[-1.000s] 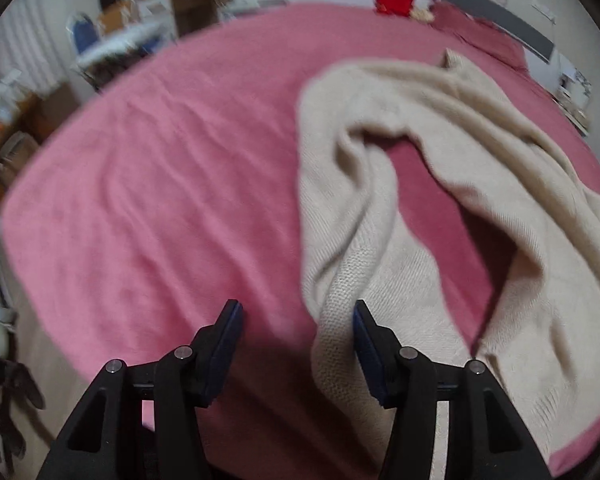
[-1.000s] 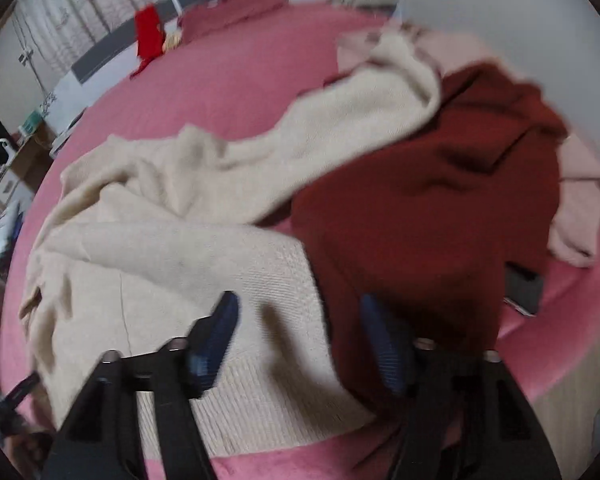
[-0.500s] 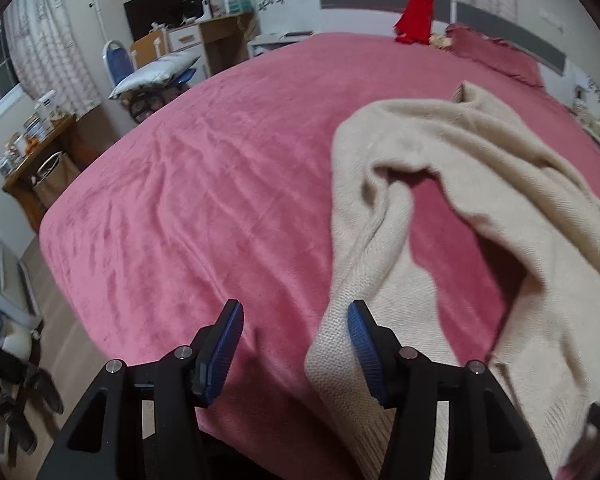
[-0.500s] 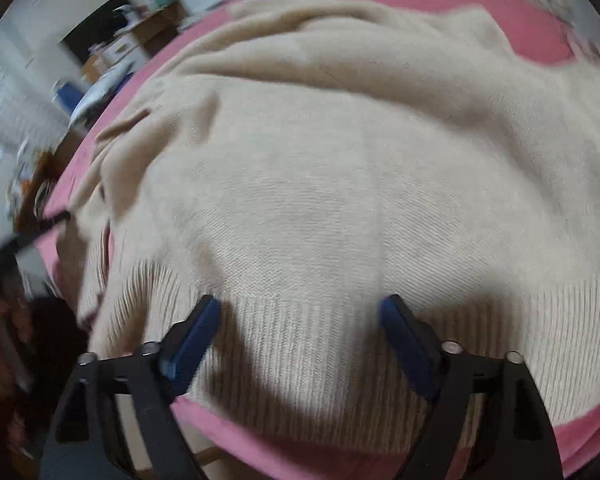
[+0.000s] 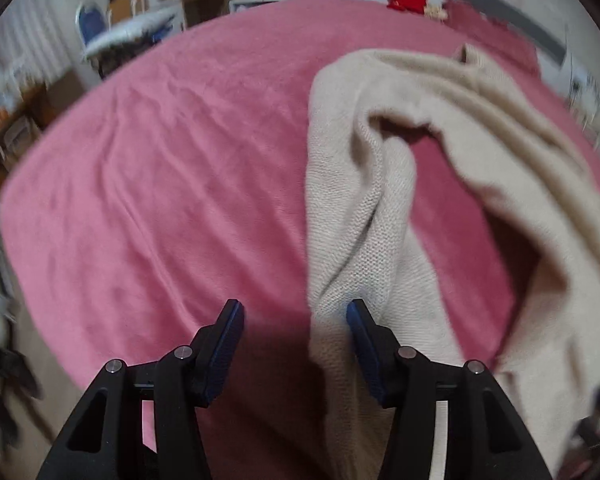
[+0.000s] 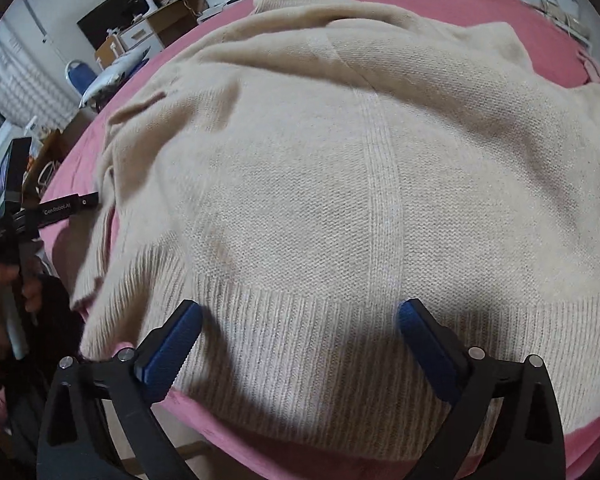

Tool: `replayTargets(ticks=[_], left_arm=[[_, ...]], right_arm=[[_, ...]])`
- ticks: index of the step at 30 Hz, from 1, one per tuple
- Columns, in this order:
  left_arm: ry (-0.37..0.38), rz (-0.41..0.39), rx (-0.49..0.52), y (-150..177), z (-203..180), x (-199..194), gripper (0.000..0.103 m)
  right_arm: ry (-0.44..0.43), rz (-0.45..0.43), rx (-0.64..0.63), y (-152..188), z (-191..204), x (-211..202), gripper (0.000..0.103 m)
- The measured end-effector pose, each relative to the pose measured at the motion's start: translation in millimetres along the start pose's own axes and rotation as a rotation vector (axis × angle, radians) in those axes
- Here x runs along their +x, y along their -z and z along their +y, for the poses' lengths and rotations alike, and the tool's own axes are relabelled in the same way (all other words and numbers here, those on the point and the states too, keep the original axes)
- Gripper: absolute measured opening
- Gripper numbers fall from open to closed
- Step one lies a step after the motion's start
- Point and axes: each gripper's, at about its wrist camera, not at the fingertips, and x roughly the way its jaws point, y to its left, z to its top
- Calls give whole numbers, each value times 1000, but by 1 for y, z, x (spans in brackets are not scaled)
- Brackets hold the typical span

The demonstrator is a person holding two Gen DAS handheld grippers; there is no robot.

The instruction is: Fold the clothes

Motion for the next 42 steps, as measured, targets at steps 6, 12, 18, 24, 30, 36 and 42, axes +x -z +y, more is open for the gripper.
replayTargets(ticks=[6,12,18,24,30,36,42], left_arm=[[291,10,-120,0,22,-3,54],[130,50,58,4,-7,15,49],[-119,2,221,-39,1,-6,10],[-476,-201,252,-135,86,-42,9],[-810,-181,194,-192,167,-22,26],[-742,-21,15,-177,192,10,26],[-552,-94,-80,-128,158,-5,26]], right_arm=[[7,8,5,4,5,-1,102],[32,17,-6,4,9,2,103],[20,38,47,-3,7,7,103],[-6,56,155,-9,-1,2,103],[-32,49,188,-19,4,5,103],[-101,21,183,-22,9,0,103],[-171,-36,222,-12,-1,-16,103]])
